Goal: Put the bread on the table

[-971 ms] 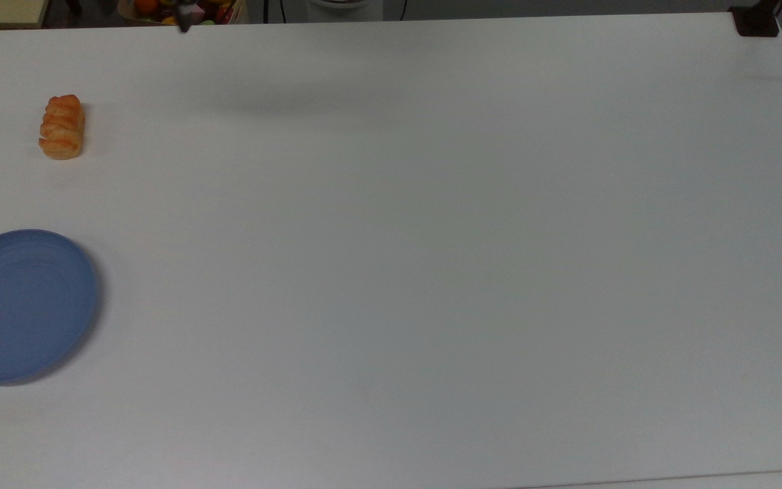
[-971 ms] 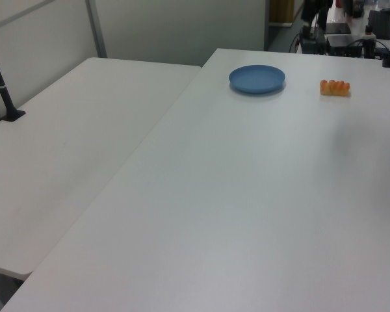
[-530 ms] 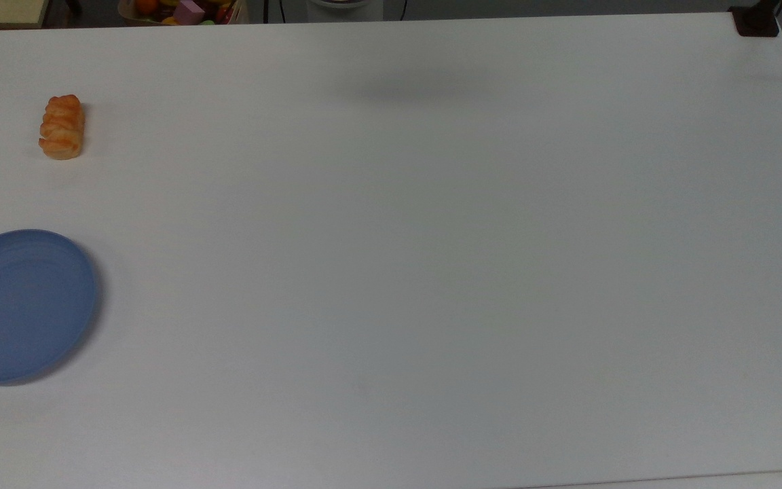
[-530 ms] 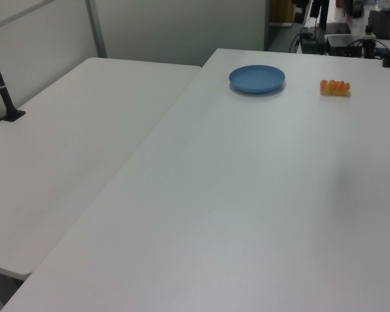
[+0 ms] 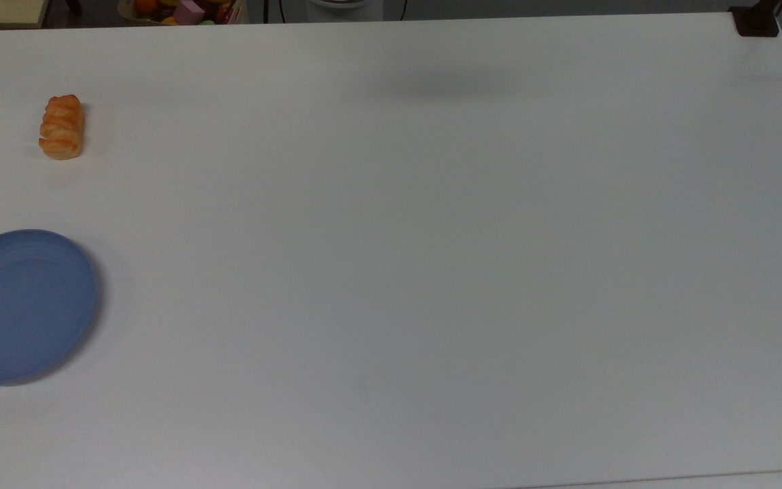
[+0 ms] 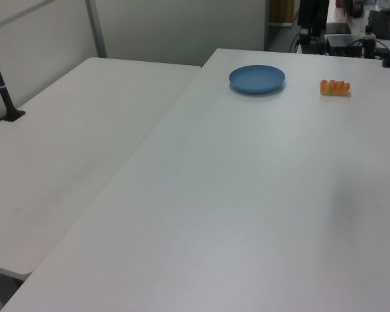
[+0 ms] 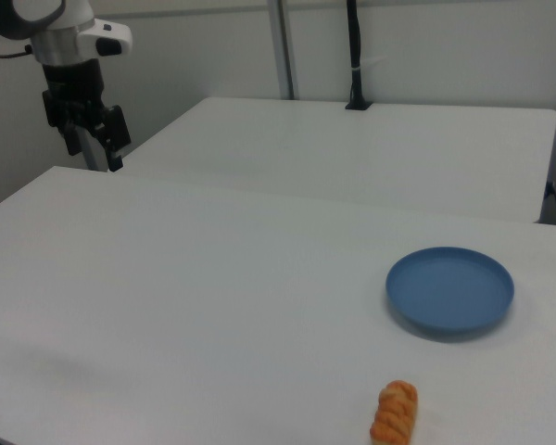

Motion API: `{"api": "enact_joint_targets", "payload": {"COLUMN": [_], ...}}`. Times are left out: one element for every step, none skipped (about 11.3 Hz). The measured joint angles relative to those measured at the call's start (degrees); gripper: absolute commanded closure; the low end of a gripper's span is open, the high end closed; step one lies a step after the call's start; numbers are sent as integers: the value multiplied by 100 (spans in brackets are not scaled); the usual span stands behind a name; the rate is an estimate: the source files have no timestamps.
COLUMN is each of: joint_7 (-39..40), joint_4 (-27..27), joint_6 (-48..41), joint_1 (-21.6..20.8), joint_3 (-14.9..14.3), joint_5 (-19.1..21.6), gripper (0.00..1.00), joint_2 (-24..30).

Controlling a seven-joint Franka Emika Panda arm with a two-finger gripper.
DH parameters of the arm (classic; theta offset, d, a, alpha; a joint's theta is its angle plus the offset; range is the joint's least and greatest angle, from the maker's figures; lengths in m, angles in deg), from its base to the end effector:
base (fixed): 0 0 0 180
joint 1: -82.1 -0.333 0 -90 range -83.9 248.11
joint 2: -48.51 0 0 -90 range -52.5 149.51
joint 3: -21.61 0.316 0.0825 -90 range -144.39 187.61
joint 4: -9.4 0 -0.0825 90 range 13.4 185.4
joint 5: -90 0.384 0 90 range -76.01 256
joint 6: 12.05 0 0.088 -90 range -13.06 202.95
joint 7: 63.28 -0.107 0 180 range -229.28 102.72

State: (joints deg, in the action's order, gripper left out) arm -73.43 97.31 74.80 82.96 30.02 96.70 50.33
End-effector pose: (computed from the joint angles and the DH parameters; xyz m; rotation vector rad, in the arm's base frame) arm 0.5328 0.0852 0.6546 -3.0283 0.0579 0.0068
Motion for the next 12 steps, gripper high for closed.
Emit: {"api": "enact_joint_targets", "payload": {"joint_7": [73,140,336,596,805,986,1094,1123,1156,1179,1189,1189], "joint_4": [50,86,104,113,131,151,158,160,162,162,162,162], "joint_6": [0,4,19,79,268,513,716,804,824,831,832,832], "joint_1": [-235,-397,-470,-489,-489,-488,-487,-482,-478,-478,-479,-491], "joint_3": [-204,-361,-468,-571,-696,-812,-888,-936,-965,-984,-985,-975], "joint_5": [0,0,0,0,0,-1,-7,-155,-413,-528,-538,-538], "gripper": [0,0,0,0,0,0,0,0,0,0,0,0], "joint_2": [0,0,0,0,-2,-9,-24,-33,-33,-33,-33,-32]}}
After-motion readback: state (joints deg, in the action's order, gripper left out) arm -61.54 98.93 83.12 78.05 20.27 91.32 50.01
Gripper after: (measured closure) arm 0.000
